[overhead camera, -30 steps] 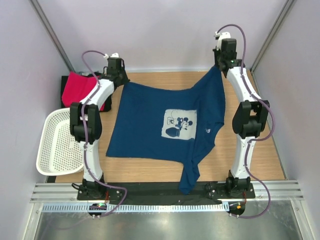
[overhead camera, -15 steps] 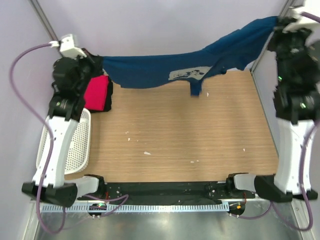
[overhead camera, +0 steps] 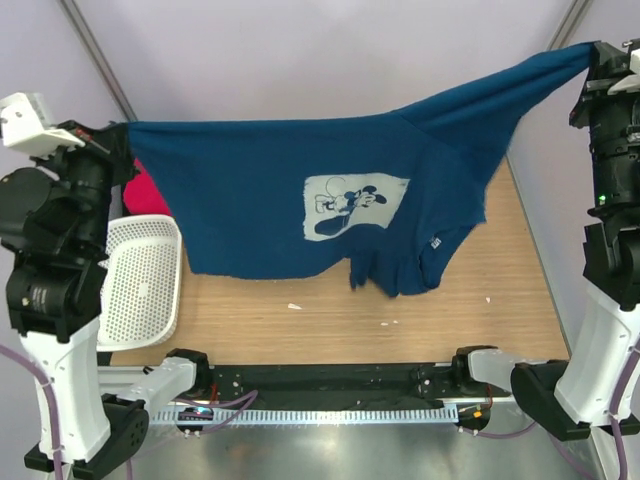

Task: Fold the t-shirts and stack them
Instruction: Flatten the tshirt out

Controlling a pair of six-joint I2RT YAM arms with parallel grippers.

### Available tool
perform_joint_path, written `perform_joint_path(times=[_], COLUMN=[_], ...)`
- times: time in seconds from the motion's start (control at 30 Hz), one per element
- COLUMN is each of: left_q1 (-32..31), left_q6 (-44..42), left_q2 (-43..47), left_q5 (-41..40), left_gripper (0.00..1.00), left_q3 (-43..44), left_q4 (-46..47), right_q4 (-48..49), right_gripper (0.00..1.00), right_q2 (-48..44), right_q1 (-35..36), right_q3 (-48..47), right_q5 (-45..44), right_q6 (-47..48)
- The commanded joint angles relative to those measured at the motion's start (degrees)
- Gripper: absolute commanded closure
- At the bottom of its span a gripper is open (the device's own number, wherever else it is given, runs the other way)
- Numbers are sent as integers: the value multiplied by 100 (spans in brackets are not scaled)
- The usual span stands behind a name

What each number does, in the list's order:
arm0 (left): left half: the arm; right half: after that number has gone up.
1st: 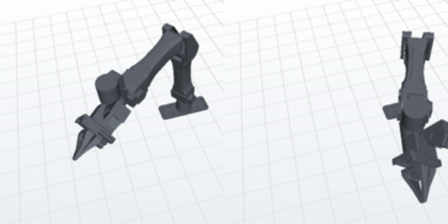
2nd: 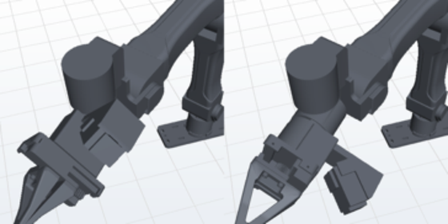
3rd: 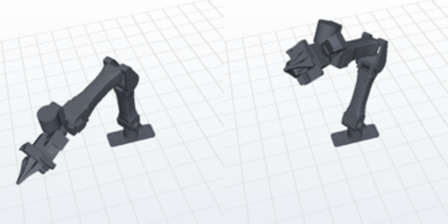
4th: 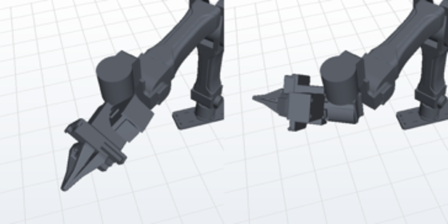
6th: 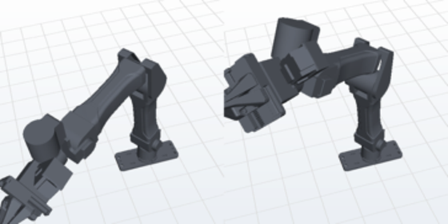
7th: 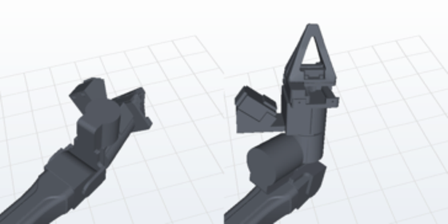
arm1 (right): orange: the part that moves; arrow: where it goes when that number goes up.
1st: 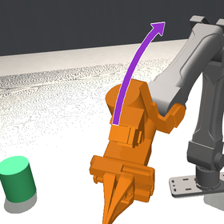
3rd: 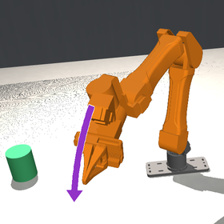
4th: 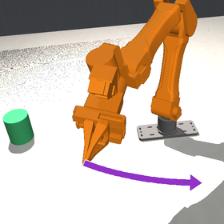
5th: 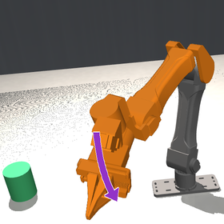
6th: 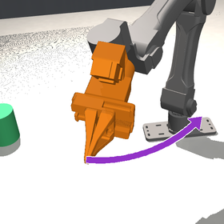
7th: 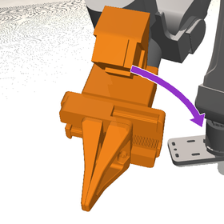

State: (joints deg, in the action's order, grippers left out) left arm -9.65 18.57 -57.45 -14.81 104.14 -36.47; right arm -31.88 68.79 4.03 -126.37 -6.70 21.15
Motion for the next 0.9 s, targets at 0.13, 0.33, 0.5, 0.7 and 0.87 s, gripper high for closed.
perform_joint_path(times=[0.13,0.33,0.5,0.7,0.87], left_q1=[51,42,42,42,112], left_q6=[-152,155,367,349,428], left_q2=[-3,-108,-248,-881,-1846], left_q5=[-813,-980,-980,-1208,-736], left_gripper=[100,100,100,100,100], left_q3=[1398,1662,1654,855,-373], left_q4=[-1134,-1459,-1644,-1443,-540], right_q4=[-55,-82,-20,-143,225], right_gripper=[99,99,99,99,99], right_q2=[-349,-393,-472,-25,327], right_q1=[-87,-594,-895,-913,-913], right_q3=[-705,-934,-706,58,1692], right_q5=[37,449,284,-446,-60], right_q6=[364,179,21,-400,-796])
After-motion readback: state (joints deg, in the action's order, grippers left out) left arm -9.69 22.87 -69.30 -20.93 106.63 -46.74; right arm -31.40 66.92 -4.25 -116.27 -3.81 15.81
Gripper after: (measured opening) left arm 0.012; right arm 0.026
